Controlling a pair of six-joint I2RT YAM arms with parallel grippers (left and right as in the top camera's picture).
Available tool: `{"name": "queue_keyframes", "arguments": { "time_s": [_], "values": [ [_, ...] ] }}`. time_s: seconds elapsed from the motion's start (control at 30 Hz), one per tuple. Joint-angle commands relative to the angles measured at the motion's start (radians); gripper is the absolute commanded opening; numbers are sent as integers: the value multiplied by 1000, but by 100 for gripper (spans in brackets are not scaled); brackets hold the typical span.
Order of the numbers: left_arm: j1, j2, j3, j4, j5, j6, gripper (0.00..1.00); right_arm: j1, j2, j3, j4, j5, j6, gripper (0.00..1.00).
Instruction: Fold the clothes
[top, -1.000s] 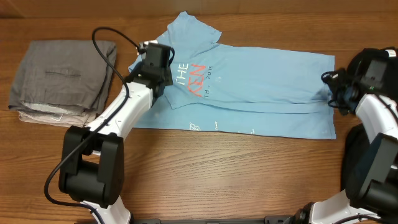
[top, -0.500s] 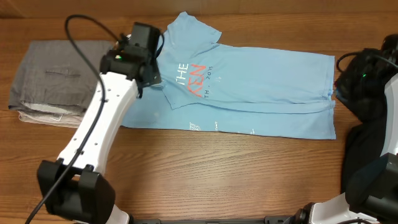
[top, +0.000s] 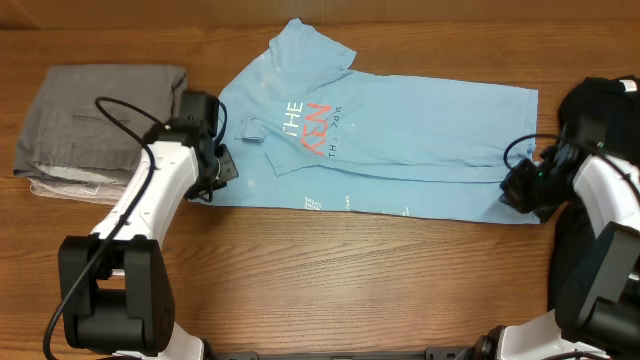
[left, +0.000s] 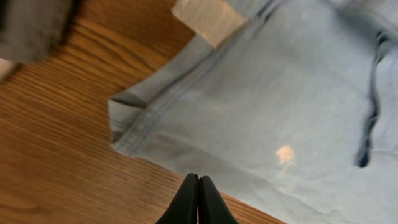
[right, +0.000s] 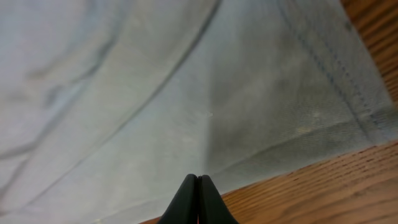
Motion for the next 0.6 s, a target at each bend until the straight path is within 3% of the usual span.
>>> {"name": "queue_keyframes", "arguments": {
  "time_s": [0.0, 0.2, 0.57],
  "values": [
    [-7, 3, -50, 58, 28, 35, 4, 5, -10, -73, 52, 37, 20, 4],
    [-27, 3, -89, 97, 143, 130, 4, 5, -10, -99, 76, 142, 64, 4],
    [-80, 3, -230, 273, 145, 215, 4, 5, -10, -103, 125, 205, 80, 4]
  ]
}}
